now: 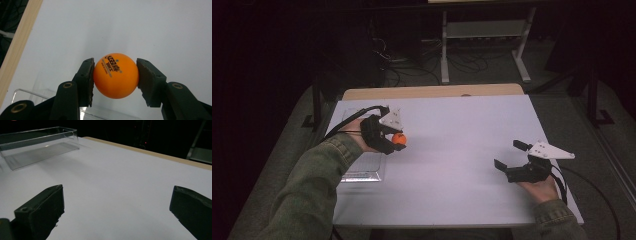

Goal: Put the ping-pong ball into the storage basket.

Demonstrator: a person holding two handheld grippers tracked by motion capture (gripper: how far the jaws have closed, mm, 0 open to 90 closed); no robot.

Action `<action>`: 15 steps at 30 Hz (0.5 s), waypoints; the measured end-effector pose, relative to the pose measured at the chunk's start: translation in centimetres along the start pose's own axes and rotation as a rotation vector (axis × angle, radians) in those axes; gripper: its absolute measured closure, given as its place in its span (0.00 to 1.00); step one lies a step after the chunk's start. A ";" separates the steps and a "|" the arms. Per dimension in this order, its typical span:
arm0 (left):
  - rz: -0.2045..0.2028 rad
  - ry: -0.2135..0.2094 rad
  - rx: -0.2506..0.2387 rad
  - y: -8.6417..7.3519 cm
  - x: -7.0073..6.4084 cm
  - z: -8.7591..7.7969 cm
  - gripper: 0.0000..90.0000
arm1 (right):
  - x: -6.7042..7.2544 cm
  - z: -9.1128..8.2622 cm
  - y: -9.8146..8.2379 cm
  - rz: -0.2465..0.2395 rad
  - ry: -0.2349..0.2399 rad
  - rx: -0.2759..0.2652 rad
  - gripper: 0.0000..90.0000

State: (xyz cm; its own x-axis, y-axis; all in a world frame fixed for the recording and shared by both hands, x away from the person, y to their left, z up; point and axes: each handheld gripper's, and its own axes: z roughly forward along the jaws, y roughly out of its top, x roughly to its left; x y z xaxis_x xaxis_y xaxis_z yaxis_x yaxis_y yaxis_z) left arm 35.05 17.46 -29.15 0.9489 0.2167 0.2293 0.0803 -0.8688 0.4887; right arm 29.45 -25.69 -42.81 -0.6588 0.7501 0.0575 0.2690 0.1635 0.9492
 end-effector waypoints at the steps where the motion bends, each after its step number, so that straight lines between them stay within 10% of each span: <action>1: -0.001 -0.001 0.004 -0.1 0.0 0.0 0.56 | 0.0 0.0 0.0 0.000 0.000 0.000 0.00; 15: -0.010 0.017 0.028 -0.7 0.5 -1.7 0.56 | 0.0 0.0 0.0 0.002 -0.001 0.000 0.00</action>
State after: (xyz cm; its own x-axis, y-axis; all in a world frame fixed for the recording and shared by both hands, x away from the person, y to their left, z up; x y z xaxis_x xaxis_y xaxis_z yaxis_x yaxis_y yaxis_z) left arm 34.96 18.95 -27.99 0.9427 0.2330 0.2387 0.0988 -0.8786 0.4673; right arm 29.46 -25.72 -42.82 -0.6574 0.7512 0.0590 0.2706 0.1622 0.9489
